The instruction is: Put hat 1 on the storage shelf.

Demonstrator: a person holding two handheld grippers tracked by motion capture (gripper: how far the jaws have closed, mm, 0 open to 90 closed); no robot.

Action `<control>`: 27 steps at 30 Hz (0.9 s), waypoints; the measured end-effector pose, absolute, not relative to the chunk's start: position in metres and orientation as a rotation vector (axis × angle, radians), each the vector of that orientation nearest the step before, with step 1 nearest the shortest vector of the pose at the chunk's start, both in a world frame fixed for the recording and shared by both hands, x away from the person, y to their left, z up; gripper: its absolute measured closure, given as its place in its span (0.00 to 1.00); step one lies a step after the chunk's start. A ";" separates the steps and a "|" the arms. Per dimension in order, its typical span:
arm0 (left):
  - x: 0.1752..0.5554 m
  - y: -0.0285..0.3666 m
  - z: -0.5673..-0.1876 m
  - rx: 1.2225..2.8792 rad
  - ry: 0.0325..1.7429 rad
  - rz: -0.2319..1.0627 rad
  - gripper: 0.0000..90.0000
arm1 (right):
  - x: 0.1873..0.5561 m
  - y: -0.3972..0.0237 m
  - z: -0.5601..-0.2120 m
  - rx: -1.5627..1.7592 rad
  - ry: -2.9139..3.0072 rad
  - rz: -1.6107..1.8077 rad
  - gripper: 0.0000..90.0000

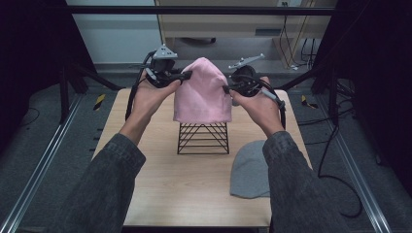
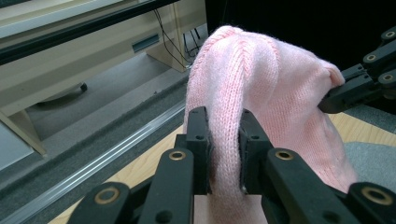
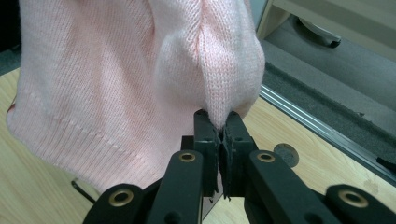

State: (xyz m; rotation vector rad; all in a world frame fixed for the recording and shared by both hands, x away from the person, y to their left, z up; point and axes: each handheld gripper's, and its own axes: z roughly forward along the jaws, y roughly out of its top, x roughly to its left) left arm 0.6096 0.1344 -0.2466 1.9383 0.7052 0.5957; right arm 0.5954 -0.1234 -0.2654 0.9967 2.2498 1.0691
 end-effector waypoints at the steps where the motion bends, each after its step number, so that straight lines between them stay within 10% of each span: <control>1: 0.610 0.134 -0.249 1.942 0.701 0.596 0.87 | 0.596 -0.124 -0.267 0.998 2.251 1.070 0.96; 27: 0.585 0.145 -0.301 1.914 0.622 0.568 0.85 | 0.564 -0.127 -0.310 0.912 2.287 1.048 0.96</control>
